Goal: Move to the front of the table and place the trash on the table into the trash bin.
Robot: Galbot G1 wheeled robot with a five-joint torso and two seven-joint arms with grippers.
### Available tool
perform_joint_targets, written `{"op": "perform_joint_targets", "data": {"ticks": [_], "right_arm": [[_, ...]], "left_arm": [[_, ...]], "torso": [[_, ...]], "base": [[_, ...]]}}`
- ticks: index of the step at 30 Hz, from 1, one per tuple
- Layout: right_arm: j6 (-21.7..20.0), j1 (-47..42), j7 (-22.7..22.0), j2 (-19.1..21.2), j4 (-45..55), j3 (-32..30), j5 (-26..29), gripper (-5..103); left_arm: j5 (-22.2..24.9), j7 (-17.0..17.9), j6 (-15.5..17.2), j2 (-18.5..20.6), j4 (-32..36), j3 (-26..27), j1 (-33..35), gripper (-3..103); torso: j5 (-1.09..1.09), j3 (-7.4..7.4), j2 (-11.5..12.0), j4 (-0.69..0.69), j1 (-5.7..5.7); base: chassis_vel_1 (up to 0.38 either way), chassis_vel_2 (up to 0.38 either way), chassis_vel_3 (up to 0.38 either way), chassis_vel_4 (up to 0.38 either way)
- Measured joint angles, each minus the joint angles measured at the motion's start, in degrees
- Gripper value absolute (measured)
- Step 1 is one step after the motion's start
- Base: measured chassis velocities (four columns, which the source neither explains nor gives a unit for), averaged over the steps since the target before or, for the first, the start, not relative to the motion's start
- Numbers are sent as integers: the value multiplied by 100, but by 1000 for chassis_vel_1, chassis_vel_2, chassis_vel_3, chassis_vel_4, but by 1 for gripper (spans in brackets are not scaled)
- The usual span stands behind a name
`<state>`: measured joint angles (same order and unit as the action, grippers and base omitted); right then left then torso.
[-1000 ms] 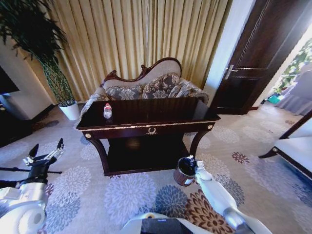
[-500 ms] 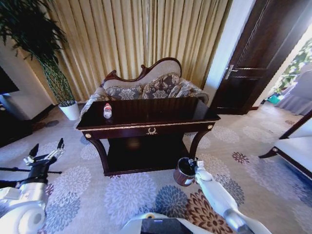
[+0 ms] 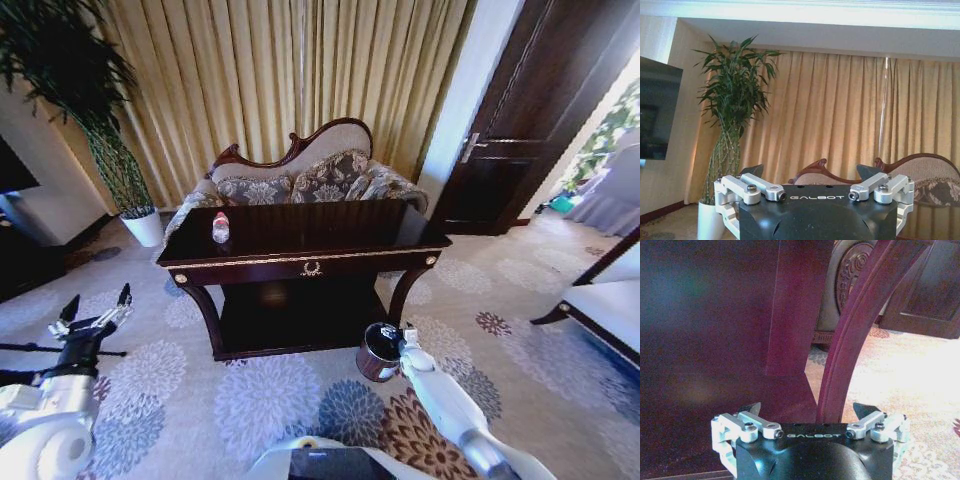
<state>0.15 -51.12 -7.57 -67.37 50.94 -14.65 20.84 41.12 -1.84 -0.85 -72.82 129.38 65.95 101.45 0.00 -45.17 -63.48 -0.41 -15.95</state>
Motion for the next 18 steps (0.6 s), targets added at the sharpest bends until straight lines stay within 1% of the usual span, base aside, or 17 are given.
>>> {"op": "perform_joint_targets", "data": {"ticks": [12, 18], "right_arm": [[-13, 13, -11, -13, 32, -16, 5, 100], [-131, -66, -109, -9, 316, -55, 74, 100]], "left_arm": [[-1, -11, -8, -13, -15, -6, 4, 100], [0, -11, -14, -37, -20, -3, 5, 100]], "torso": [[0, 0, 0, 0, 0], [0, 0, 0, 0, 0]], "base": [[0, 0, 0, 0], [0, 0, 0, 0]]}}
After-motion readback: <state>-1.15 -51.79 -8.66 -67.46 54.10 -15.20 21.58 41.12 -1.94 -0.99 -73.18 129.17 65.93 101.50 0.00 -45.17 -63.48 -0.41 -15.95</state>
